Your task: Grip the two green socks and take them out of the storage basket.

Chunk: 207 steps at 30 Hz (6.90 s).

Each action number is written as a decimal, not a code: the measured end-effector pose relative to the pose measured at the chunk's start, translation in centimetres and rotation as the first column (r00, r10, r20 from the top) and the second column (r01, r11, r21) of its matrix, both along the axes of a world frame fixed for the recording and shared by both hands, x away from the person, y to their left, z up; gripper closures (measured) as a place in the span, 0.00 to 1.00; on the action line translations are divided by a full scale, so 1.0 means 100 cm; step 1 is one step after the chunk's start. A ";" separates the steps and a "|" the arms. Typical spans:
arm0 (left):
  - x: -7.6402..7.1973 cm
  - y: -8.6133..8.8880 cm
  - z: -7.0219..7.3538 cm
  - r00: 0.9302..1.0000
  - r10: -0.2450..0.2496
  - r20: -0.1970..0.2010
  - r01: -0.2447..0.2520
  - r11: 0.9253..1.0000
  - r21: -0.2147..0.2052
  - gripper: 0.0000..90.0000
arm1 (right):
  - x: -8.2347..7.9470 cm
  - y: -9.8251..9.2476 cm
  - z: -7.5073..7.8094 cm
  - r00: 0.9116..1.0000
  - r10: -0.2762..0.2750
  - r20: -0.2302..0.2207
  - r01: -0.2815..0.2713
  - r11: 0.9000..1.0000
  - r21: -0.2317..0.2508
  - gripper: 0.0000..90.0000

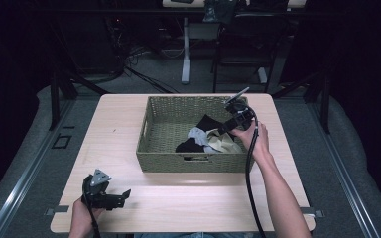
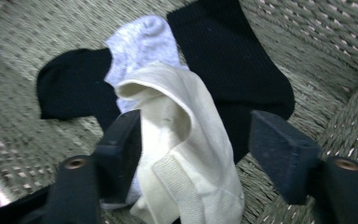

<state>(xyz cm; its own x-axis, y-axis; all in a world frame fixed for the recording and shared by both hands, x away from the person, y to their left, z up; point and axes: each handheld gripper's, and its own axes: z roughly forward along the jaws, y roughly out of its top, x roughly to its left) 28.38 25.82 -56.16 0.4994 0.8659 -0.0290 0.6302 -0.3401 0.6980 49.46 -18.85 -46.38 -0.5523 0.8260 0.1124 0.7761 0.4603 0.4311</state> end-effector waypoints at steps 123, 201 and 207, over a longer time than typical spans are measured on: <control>0.000 -0.001 0.000 1.000 0.008 -0.004 -0.008 1.000 -0.002 0.02 | -0.063 -0.121 0.125 0.941 -0.226 0.252 0.232 0.973 0.006 0.97; 0.000 0.000 0.001 1.000 0.002 0.008 -0.002 1.000 -0.019 0.01 | -0.034 -0.025 0.098 0.980 -0.072 0.186 0.064 0.997 0.050 0.10; 0.000 0.000 0.001 1.000 0.000 0.009 0.000 1.000 -0.020 0.01 | -0.029 -0.005 0.084 0.985 -0.052 0.166 0.044 0.998 0.048 0.09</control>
<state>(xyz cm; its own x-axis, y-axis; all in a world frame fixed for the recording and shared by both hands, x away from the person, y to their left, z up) 28.41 25.77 -56.07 0.4997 0.8651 -0.0421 0.6241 -0.3259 0.7101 46.60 -19.40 -37.94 -0.5261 0.8484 0.0590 0.7123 0.4016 0.5757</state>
